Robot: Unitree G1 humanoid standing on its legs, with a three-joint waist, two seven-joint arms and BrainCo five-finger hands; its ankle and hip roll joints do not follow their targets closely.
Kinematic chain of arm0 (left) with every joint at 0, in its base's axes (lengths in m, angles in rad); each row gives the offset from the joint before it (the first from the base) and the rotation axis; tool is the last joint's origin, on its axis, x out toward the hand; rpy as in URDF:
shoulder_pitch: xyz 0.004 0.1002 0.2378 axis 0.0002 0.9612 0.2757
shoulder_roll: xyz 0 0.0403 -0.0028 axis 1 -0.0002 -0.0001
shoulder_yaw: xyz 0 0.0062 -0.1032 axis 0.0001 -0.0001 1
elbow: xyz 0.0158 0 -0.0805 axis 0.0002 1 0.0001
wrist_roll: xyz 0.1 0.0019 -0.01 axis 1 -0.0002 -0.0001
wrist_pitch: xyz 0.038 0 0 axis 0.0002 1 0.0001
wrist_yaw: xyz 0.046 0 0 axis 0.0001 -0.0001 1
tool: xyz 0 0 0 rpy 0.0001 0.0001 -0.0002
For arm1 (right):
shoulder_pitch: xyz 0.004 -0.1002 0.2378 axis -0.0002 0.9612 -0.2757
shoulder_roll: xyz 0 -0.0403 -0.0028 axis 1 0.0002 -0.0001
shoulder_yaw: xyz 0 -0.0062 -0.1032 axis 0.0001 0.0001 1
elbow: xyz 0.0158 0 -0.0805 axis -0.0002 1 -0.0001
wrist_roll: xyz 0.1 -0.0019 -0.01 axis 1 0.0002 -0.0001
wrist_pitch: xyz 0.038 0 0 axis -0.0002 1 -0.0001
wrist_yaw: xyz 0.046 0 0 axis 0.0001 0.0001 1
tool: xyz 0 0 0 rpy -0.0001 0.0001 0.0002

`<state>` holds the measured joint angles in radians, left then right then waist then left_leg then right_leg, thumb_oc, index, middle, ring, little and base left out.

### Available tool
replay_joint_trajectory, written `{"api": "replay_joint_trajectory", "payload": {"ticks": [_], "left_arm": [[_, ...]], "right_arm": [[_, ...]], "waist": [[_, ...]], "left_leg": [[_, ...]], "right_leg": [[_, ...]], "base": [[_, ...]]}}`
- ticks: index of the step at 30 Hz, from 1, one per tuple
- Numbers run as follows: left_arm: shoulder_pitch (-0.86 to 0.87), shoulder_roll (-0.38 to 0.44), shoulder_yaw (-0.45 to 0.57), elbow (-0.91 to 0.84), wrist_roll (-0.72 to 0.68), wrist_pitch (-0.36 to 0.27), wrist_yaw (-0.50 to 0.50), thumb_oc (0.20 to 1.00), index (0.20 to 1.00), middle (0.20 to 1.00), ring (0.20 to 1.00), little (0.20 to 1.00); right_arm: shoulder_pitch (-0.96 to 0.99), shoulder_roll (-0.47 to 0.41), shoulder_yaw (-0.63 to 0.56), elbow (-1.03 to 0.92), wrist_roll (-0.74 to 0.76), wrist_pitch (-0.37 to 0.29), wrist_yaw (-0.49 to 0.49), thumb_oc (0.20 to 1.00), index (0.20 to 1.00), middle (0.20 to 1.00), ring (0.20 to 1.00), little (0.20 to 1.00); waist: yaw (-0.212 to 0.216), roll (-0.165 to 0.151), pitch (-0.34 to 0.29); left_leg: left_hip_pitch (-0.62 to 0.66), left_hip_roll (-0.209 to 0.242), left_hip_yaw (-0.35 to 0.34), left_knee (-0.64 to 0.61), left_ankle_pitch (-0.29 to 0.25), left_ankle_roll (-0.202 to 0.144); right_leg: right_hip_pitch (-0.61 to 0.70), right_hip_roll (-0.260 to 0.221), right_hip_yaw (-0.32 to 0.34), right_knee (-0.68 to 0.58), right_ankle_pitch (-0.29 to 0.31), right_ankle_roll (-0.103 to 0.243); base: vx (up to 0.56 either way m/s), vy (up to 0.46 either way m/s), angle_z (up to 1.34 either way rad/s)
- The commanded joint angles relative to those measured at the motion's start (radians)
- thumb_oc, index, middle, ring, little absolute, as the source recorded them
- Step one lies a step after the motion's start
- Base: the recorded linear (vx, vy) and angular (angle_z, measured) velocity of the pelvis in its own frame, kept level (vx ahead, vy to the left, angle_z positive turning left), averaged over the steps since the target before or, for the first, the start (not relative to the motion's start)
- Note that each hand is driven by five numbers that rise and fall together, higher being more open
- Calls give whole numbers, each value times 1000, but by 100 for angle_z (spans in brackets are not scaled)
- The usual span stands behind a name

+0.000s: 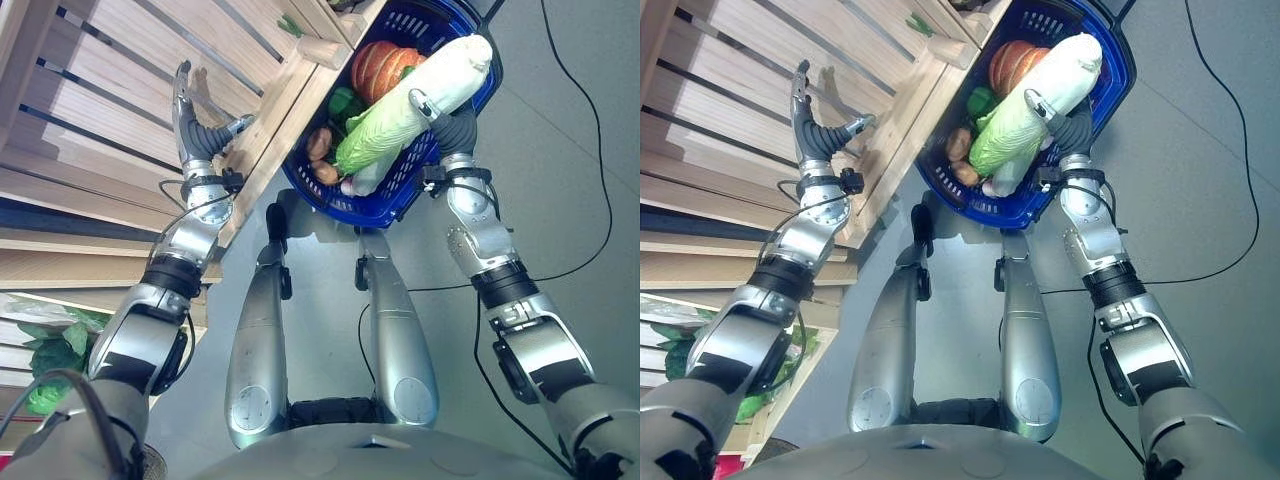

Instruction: Pick up fruits and vegetables into the basket

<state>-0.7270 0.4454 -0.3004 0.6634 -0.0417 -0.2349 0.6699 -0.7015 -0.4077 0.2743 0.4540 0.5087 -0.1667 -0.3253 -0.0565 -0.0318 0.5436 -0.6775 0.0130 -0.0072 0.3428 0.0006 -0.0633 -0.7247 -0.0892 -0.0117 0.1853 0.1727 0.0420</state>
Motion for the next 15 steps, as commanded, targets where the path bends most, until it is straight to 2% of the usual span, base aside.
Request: {"api": "replay_joint_trajectory", "payload": {"ticks": [1, 8, 15], "left_arm": [[-30, 8, 4, 11, -21, -3, 8, 1000, 1000, 1000, 1000, 1000], [-104, 28, -41, 165, -78, -6, -55, 1000, 1000, 1000, 1000, 1000], [-146, 15, -80, 264, -105, -26, -91, 1000, 1000, 1000, 1000, 1000]], "right_arm": [[-36, -48, -23, -32, 49, -30, -8, 200, 200, 200, 200, 200], [-189, -80, 36, 258, 117, 3, 34, 200, 200, 200, 200, 200], [-312, -70, 51, 544, 161, 50, 135, 200, 200, 200, 200, 200]], "waist": [[19, 30, -24], [37, 48, -24], [60, 71, -24]], "left_leg": [[21, -36, 7, -88, 38, -1], [3, -40, 3, -67, 39, -5], [-21, -48, -9, -52, 39, -1]], "right_leg": [[46, 37, -70, 138, -159, 37], [29, 25, -81, 158, -161, 36], [2, 23, -89, 180, -168, 33]], "base": [[0, 0, 0], [3, -6, 0], [6, -12, 0]]}}
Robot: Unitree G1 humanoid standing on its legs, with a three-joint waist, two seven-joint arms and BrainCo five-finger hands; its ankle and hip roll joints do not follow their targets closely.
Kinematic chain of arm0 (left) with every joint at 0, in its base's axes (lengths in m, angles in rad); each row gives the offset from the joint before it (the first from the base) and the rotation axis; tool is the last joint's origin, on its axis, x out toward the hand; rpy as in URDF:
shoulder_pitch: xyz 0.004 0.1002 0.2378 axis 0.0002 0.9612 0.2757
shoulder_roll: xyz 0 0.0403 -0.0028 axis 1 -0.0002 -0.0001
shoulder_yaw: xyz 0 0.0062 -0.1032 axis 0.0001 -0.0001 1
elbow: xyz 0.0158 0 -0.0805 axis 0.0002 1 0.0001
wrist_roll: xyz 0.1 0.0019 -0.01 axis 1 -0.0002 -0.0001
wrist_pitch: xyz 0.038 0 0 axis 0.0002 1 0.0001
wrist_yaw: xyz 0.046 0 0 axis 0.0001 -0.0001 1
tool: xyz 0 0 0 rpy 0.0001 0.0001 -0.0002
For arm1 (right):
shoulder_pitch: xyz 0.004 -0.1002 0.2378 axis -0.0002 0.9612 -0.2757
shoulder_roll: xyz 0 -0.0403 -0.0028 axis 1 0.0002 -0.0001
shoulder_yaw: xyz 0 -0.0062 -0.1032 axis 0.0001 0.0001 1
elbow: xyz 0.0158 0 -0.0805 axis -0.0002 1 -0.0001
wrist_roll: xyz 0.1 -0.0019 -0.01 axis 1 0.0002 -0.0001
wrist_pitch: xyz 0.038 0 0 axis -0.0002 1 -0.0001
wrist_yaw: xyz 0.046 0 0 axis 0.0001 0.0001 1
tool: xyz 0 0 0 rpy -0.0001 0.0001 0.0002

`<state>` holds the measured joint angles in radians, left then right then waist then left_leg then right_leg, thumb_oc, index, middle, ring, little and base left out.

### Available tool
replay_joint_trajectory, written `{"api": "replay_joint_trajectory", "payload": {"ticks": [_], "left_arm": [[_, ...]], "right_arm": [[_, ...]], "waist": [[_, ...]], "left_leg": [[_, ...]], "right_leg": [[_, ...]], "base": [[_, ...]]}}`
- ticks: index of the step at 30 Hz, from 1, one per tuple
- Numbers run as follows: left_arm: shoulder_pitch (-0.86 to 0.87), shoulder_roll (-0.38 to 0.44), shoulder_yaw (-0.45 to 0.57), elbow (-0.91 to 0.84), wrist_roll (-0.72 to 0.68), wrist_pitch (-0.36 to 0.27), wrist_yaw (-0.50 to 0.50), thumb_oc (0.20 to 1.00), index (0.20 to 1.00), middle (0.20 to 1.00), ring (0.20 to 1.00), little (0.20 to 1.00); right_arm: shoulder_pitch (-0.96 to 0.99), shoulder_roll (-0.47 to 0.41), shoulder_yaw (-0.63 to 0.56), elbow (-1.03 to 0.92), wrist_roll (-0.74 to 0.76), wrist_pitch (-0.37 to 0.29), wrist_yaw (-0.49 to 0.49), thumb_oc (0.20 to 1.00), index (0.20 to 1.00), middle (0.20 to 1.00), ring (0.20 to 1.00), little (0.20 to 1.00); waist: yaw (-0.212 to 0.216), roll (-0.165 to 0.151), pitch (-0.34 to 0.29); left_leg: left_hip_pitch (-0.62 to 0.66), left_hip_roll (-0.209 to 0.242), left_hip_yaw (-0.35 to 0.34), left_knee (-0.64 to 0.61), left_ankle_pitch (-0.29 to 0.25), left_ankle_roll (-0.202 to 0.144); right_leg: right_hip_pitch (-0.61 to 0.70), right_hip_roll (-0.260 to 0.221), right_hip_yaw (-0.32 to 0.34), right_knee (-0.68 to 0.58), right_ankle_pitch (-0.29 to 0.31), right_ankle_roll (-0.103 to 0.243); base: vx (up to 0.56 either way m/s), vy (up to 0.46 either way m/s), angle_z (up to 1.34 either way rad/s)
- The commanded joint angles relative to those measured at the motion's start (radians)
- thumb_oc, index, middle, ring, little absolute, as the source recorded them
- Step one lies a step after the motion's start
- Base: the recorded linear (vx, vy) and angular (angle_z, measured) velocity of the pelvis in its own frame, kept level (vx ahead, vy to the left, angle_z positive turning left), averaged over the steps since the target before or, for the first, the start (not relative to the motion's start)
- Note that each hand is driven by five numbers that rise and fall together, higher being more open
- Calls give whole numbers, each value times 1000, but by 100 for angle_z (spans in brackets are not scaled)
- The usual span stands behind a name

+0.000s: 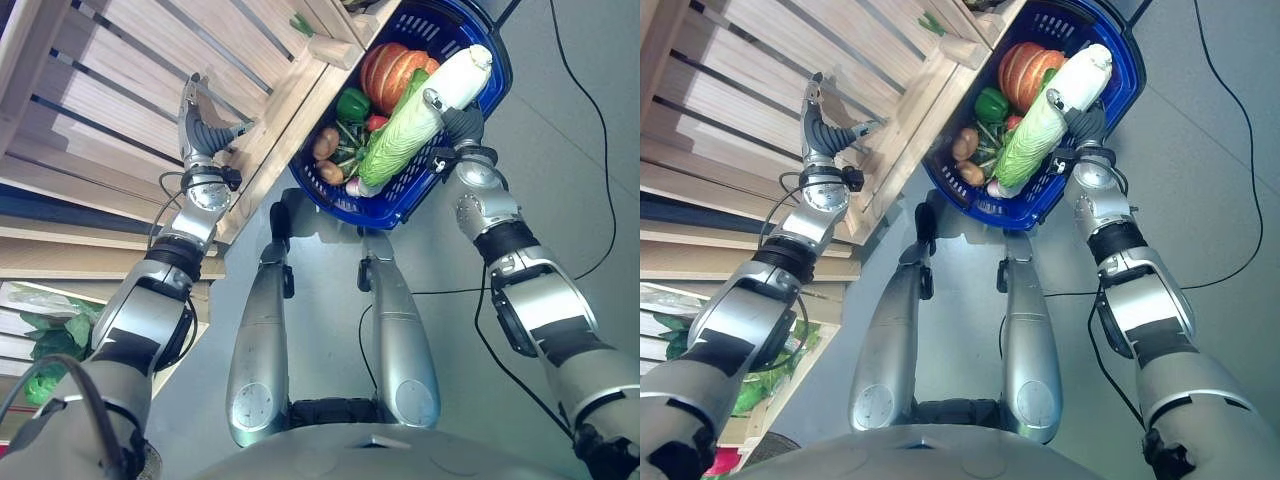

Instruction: Pick up fruits and vegetables into the basket

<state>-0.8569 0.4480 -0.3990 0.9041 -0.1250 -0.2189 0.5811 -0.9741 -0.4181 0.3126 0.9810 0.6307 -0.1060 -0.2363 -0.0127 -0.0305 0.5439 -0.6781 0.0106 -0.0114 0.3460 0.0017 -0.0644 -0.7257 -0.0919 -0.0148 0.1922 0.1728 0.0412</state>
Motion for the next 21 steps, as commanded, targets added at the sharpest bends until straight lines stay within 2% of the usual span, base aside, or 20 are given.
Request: {"api": "replay_joint_trajectory", "payload": {"ticks": [1, 8, 13, 16, 17, 18, 19, 20, 21], "left_arm": [[-21, 11, 16, 32, -25, -49, -7, 1000, 1000, 1000, 1000, 1000], [-36, -11, -10, 41, -18, -71, -1, 1000, 1000, 1000, 1000, 1000], [-41, -18, -17, 27, -14, -78, 7, 1000, 1000, 1000, 1000, 1000], [-40, -25, -19, 17, -12, -77, 14, 1000, 1000, 1000, 1000, 1000], [-41, -25, -17, 15, -10, -77, 14, 1000, 1000, 1000, 1000, 1000], [-42, -26, -17, 13, -9, -77, 16, 1000, 1000, 1000, 1000, 1000], [-44, -26, -18, 12, -11, -76, 16, 1000, 1000, 1000, 1000, 1000], [-44, -27, -17, 11, -10, -75, 17, 1000, 1000, 1000, 1000, 1000], [-42, -30, -18, 6, -8, -72, 18, 1000, 1000, 1000, 1000, 1000]], "right_arm": [[-52, -60, 15, 52, 32, -12, 57, 200, 200, 200, 200, 200], [-110, -46, 42, 195, 23, 43, 121, 200, 200, 200, 200, 200], [-144, -45, 50, 254, 28, 128, 152, 200, 200, 200, 200, 200], [-154, -43, 53, 278, 26, 157, 151, 200, 200, 200, 200, 200], [-155, -42, 51, 285, 24, 165, 149, 256, 256, 256, 256, 256], [-157, -43, 51, 287, 27, 178, 144, 420, 420, 420, 420, 420], [-162, -44, 50, 293, 28, 188, 142, 799, 799, 799, 799, 799], [-164, -47, 48, 298, 28, 191, 142, 1000, 1000, 1000, 1000, 1000], [-161, -47, 45, 302, 31, 191, 142, 1000, 1000, 1000, 1000, 1000]], "waist": [[19, 73, -24], [38, 90, -24], [52, 101, -24], [57, 104, -24], [58, 104, -24], [58, 104, -24], [59, 104, -24], [59, 104, -24], [59, 104, -24]], "left_leg": [[-23, -46, -6, -56, 38, 0], [-44, -56, -18, -47, 41, 4], [-57, -60, -26, -38, 43, 4], [-62, -60, -28, -34, 43, 4], [-64, -60, -28, -33, 43, 4], [-64, -60, -28, -34, 43, 5], [-65, -60, -28, -35, 44, 6], [-66, -60, -28, -34, 44, 6], [-66, -60, -30, -33, 44, 6]], "right_leg": [[0, 25, -87, 174, -168, 33], [-18, 23, -94, 187, -172, 30], [-31, 21, -99, 199, -176, 27], [-37, 22, -100, 206, -179, 26], [-39, 23, -100, 209, -180, 26], [-41, 24, -100, 210, -180, 25], [-42, 25, -100, 210, -180, 25], [-44, 26, -100, 213, -180, 25], [-45, 26, -100, 214, -179, 25]], "base": [[0, 0, 0], [5, -13, 6], [1, 0, 3], [2, 3, 2], [0, 0, 0], [0, 0, 0], [0, 0, 0], [0, 0, 0], [0, 0, 0]]}}
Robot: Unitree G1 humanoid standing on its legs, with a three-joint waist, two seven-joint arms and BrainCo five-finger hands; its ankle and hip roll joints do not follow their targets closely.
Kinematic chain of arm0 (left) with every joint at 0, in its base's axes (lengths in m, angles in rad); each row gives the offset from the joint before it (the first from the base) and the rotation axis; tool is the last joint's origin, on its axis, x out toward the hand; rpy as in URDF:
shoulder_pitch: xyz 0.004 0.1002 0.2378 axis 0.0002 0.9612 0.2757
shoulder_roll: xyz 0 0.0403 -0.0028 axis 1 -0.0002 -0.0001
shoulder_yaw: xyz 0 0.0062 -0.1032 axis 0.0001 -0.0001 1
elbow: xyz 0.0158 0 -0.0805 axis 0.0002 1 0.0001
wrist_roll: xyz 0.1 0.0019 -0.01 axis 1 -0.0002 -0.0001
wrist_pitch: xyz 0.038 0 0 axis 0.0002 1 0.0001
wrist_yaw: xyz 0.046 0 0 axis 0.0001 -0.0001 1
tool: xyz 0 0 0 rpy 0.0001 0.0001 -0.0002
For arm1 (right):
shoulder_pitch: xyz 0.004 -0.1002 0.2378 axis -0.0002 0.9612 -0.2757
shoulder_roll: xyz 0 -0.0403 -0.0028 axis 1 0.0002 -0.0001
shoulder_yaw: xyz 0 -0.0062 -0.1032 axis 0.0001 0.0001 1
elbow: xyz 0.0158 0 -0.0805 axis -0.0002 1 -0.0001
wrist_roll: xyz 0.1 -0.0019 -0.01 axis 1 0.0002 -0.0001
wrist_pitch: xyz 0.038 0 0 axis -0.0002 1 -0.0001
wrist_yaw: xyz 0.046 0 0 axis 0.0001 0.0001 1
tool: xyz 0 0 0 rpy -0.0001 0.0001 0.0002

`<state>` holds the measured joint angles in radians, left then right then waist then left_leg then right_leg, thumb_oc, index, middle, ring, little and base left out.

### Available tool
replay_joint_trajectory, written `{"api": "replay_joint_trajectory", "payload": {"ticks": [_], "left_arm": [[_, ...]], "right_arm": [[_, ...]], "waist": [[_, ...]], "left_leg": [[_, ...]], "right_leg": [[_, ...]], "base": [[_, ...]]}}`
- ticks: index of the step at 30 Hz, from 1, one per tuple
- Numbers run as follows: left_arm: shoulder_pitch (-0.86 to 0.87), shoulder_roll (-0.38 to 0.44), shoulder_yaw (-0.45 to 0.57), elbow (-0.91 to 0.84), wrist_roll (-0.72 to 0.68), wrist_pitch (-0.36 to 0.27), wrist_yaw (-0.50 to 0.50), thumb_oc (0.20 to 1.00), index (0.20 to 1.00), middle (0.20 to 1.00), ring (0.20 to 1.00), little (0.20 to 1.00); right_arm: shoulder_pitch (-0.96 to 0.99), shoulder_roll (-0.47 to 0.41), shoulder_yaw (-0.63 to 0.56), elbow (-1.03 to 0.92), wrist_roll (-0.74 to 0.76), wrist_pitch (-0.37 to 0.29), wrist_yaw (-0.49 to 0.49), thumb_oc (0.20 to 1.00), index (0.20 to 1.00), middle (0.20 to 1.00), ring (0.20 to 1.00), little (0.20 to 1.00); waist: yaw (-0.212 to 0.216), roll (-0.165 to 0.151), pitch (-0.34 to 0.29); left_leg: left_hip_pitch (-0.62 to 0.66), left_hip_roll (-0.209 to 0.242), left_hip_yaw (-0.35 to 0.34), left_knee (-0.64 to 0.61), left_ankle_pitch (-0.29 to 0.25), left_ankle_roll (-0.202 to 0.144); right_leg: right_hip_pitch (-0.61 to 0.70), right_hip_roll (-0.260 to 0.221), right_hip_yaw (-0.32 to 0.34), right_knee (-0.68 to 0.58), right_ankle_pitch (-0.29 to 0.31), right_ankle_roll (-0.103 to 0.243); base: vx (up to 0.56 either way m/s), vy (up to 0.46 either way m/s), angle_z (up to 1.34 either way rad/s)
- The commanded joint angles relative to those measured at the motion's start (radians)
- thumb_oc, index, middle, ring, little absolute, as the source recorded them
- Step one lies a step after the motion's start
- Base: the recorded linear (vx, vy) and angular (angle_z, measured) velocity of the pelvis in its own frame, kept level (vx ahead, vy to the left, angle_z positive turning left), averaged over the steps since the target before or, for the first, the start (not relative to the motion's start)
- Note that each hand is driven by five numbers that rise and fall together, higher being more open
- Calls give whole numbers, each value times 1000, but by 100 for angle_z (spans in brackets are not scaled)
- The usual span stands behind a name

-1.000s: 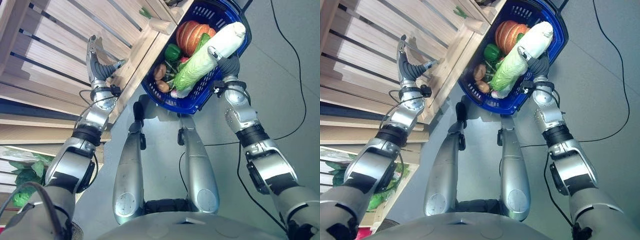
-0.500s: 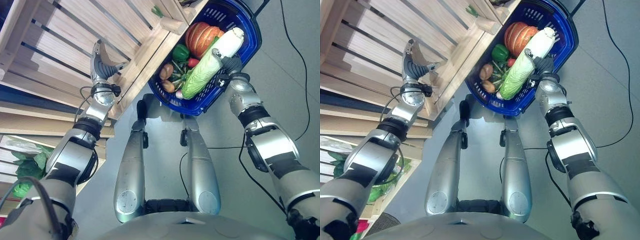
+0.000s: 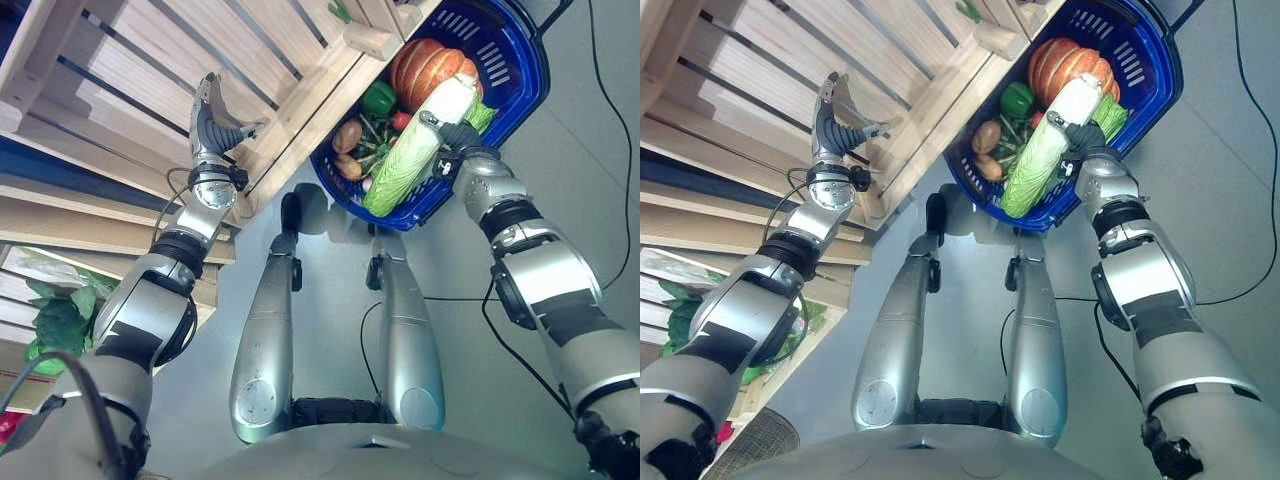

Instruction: Pick up fruits and vegetables into the basket

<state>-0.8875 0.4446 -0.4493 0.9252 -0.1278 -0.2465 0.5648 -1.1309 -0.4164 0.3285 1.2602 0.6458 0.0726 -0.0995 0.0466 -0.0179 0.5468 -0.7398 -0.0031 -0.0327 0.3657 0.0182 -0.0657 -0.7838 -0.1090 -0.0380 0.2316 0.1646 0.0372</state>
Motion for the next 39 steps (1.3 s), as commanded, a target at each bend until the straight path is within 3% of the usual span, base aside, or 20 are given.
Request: {"api": "replay_joint_trajectory", "payload": {"ticks": [1, 20, 29, 33, 39], "left_arm": [[-9, -27, 32, -18, -5, -44, 35, 1000, 1000, 1000, 1000, 1000], [-9, -28, 31, -31, -10, -43, 57, 1000, 1000, 1000, 1000, 1000], [34, -14, 28, -92, 4, -81, 52, 1000, 1000, 1000, 1000, 1000], [47, 4, 31, -103, 3, -78, 49, 1000, 1000, 1000, 1000, 1000], [143, 38, 54, -102, 30, -87, 11, 1000, 1000, 1000, 1000, 1000]], "right_arm": [[-5, -49, 26, 26, 16, 16, 4, 1000, 1000, 1000, 1000, 1000], [-16, -54, 32, 43, -12, 25, -18, 1000, 1000, 1000, 1000, 1000], [36, -49, 41, -38, -146, -184, -102, 1000, 1000, 1000, 1000, 1000], [66, -51, 42, -73, -174, -216, -115, 1000, 1000, 1000, 1000, 1000], [220, -67, 36, -187, -252, -288, -173, 1000, 1000, 1000, 1000, 1000]], "waist": [[1, 91, -27], [0, 86, -27], [-5, 76, -27], [-9, 68, -27], [-22, 49, -28]], "left_leg": [[-5, -46, -9, -50, 26, 7], [-2, -48, -11, -46, 24, 10], [70, -52, -13, -71, 15, 12], [119, -49, -14, -102, 21, 12], [321, -35, -7, -189, 22, 7]], "right_leg": [[14, 42, -77, 177, -171, 30], [15, 51, -68, 177, -169, 28], [85, 51, -60, 139, -162, 32], [129, 47, -59, 107, -150, 38], [329, 22, -58, 12, -138, 55]], "base": [[0, 0, 0], [0, 0, 0], [-22, 21, 0], [-31, 12, 0], [-7, 54, -3]]}}
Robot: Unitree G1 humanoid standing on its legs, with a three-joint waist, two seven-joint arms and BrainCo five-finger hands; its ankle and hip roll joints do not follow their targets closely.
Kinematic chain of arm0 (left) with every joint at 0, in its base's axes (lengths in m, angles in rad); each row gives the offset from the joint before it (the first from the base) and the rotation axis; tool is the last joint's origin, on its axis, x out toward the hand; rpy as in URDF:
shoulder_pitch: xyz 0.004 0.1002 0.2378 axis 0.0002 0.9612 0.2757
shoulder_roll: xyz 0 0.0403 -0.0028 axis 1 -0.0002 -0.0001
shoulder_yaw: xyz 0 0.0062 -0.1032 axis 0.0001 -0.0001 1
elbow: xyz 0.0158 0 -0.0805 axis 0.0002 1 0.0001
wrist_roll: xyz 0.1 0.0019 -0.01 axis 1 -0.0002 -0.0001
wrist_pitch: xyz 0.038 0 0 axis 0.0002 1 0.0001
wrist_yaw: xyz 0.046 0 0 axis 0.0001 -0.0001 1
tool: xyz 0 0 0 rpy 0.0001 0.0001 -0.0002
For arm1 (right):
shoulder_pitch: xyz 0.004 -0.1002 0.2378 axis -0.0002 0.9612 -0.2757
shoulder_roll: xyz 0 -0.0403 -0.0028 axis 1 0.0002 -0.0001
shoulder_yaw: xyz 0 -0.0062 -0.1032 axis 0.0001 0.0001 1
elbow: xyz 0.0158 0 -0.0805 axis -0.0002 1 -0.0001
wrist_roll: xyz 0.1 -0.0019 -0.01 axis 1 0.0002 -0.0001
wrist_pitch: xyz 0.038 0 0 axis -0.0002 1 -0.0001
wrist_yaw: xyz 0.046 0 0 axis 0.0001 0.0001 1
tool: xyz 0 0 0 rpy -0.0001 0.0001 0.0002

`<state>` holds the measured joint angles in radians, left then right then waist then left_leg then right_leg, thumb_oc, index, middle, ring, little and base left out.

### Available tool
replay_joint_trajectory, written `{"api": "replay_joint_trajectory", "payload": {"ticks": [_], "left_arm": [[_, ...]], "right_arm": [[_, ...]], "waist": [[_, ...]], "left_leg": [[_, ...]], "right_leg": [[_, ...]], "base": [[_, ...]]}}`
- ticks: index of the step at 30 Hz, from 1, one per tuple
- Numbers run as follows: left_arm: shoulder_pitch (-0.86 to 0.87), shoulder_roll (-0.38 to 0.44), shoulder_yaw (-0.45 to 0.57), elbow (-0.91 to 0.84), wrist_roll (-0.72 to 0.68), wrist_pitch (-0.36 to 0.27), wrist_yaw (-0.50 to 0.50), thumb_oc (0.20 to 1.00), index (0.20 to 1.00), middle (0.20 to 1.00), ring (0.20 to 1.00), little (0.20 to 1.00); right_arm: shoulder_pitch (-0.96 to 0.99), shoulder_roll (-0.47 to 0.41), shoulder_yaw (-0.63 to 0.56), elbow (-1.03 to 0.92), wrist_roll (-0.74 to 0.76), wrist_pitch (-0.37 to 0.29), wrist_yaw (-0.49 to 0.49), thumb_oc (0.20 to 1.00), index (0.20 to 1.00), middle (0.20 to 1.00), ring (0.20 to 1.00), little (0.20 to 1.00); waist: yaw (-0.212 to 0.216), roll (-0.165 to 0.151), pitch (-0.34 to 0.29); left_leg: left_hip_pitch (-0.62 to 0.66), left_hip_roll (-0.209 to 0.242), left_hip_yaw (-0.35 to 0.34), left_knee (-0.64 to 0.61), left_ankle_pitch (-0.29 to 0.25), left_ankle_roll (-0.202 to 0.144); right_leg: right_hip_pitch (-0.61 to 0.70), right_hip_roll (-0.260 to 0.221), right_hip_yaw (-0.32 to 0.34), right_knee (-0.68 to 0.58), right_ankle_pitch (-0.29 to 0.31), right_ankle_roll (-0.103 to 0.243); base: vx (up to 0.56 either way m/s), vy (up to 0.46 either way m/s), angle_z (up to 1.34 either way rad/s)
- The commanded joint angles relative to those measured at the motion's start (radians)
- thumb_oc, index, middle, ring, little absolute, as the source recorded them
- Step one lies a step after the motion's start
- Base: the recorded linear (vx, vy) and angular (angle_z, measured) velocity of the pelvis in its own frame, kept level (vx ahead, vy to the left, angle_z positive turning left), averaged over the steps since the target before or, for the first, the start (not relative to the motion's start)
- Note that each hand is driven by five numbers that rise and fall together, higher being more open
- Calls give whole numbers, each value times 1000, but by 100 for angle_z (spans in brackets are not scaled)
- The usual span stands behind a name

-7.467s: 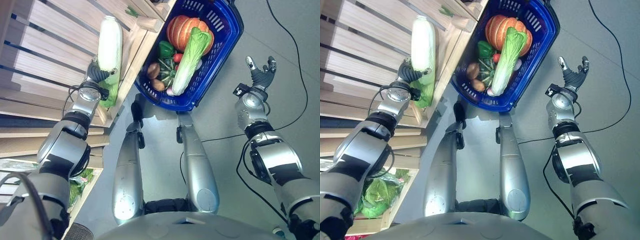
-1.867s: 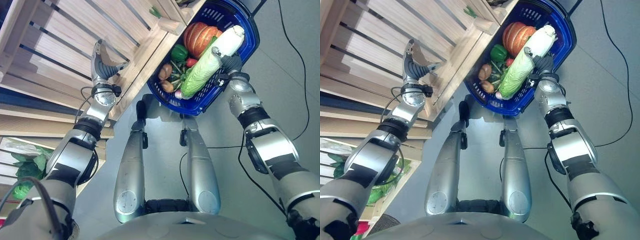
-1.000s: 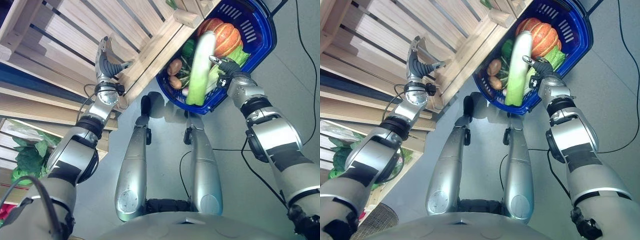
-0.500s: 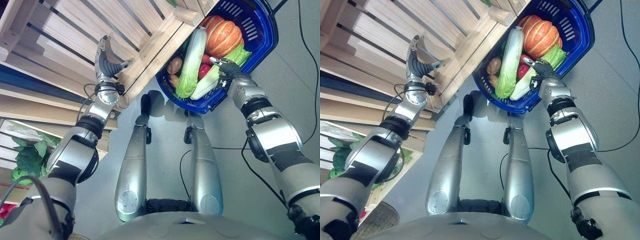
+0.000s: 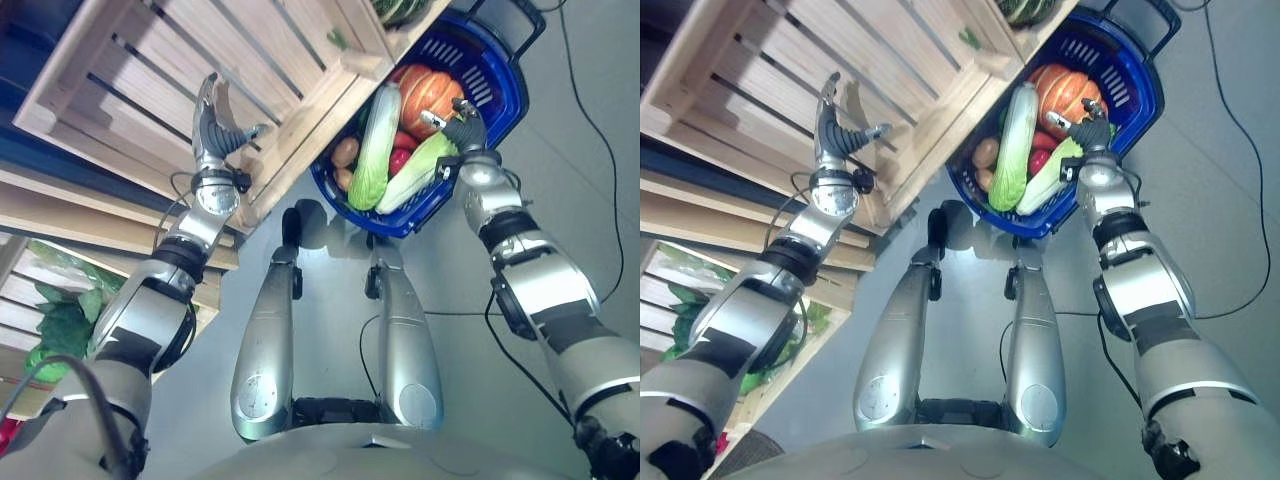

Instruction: Pick up fruits and vegetables into the basket

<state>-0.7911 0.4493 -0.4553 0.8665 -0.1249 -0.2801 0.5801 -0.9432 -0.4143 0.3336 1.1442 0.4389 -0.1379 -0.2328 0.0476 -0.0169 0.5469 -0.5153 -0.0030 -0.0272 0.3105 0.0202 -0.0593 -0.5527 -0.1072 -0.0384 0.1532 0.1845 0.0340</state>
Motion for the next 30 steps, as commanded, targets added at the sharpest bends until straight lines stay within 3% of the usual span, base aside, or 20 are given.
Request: {"api": "replay_joint_trajectory", "payload": {"ticks": [1, 9, 13, 18, 25, 30], "left_arm": [[81, 36, 61, -48, 42, -55, -9, 1000, 1000, 1000, 1000, 1000], [287, 70, 74, -49, 50, -43, -120, 1000, 1000, 1000, 1000, 1000], [444, 39, 113, -24, 39, -44, -221, 1000, 1000, 1000, 1000, 1000], [616, -19, 162, 62, 75, -44, -339, 1000, 1000, 1000, 1000, 1000], [730, -66, 231, 202, 29, -36, -487, 1000, 1000, 1000, 1000, 1000], [754, -97, 243, 359, 46, -22, -537, 1000, 1000, 1000, 1000, 1000]], "right_arm": [[75, -72, 27, -100, -52, -81, -44, 1000, 1000, 1000, 1000, 1000], [360, -77, -6, -248, -98, -99, -55, 1000, 1000, 1000, 1000, 1000], [554, -70, -63, -274, -135, -111, -14, 1000, 1000, 1000, 1000, 1000], [727, -22, -124, -243, -201, -80, 40, 1000, 1000, 1000, 1000, 1000], [821, 49, -151, -100, -289, -47, 99, 1000, 1000, 1000, 1000, 1000], [837, 91, -156, 58, -303, -20, 125, 1000, 1000, 1000, 1000, 1000]], "waist": [[-24, 45, -46], [-40, 19, -178], [-44, 12, -264], [-45, 7, -371], [-46, -2, -433], [-43, -6, -448]], "left_leg": [[126, -30, -10, -155, 21, -1], [280, -12, 4, -247, 10, -4], [372, -9, 14, -276, -4, 2], [468, -3, 26, -300, -22, 14], [550, 3, 42, -302, -54, 24], [584, 3, 38, -297, -74, 34]], "right_leg": [[129, 15, -60, 71, -156, 61], [314, -6, -76, -51, -146, 68], [414, -9, -75, -104, -140, 74], [503, -10, -74, -139, -138, 81], [578, -9, -71, -151, -150, 83], [614, -5, -77, -146, -170, 77]], "base": [[40, 52, -1], [93, 39, -2], [178, 26, -9], [216, 9, -12], [129, -5, -3], [60, -17, -2]]}}
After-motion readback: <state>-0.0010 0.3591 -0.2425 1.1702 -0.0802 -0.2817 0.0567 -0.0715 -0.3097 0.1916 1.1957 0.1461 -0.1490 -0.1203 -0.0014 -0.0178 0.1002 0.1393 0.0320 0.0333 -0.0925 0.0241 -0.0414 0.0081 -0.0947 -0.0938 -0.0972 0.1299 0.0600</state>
